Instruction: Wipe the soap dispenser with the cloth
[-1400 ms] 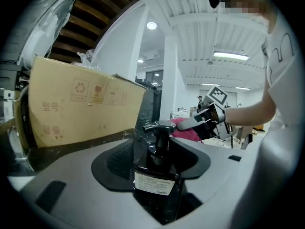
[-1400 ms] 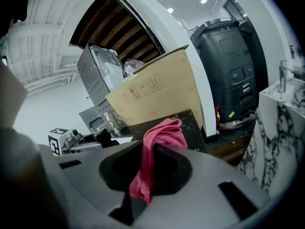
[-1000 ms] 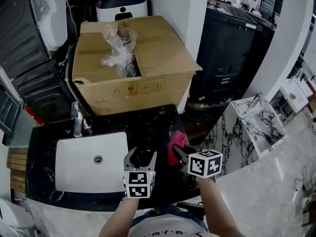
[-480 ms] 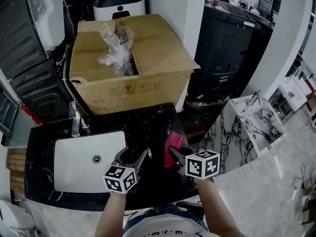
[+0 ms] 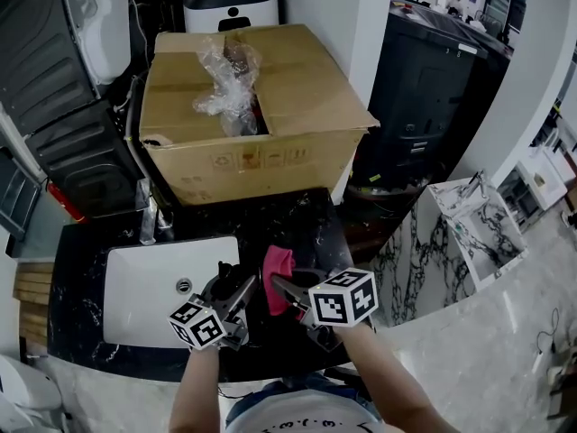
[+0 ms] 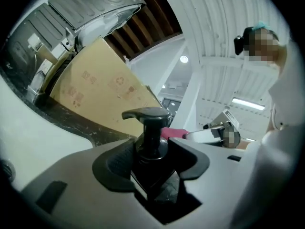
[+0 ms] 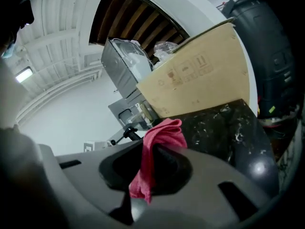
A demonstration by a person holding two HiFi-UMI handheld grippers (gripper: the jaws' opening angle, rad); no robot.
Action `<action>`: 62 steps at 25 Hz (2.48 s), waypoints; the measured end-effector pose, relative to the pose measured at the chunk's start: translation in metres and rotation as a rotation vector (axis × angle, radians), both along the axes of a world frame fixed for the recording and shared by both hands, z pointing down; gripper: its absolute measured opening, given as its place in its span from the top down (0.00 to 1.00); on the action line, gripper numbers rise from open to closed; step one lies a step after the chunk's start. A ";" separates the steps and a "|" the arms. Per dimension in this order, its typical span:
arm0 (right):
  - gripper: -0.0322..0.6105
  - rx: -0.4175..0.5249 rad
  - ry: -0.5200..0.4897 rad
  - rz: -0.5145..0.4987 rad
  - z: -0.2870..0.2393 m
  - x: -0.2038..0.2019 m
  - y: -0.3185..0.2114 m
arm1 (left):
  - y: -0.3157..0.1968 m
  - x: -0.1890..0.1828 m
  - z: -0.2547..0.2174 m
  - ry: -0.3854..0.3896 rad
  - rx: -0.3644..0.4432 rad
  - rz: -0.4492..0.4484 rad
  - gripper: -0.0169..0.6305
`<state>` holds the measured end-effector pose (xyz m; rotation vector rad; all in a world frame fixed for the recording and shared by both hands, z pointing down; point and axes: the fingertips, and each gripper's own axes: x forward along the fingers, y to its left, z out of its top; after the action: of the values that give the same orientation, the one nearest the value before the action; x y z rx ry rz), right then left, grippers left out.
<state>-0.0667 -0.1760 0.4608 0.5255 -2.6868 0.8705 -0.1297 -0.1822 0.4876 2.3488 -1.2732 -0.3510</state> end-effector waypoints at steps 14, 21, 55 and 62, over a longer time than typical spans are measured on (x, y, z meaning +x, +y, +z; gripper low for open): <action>0.87 0.058 0.356 0.008 0.066 0.018 -0.001 | 0.001 0.003 -0.001 -0.030 0.005 0.001 0.62; 0.87 0.079 0.295 0.056 0.051 0.020 -0.002 | 0.001 0.001 0.001 -0.020 -0.006 -0.002 0.62; 0.87 -0.001 0.064 0.380 0.012 0.137 -0.040 | -0.009 0.072 0.011 -0.604 0.108 0.620 0.62; 0.87 -0.018 0.076 0.405 0.019 0.155 -0.038 | -0.015 0.061 0.008 -0.642 0.072 0.632 0.61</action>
<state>0.0885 -0.2136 0.4793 1.1006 -2.5402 0.9485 -0.0690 -0.1969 0.4958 2.8728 -0.6622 0.6072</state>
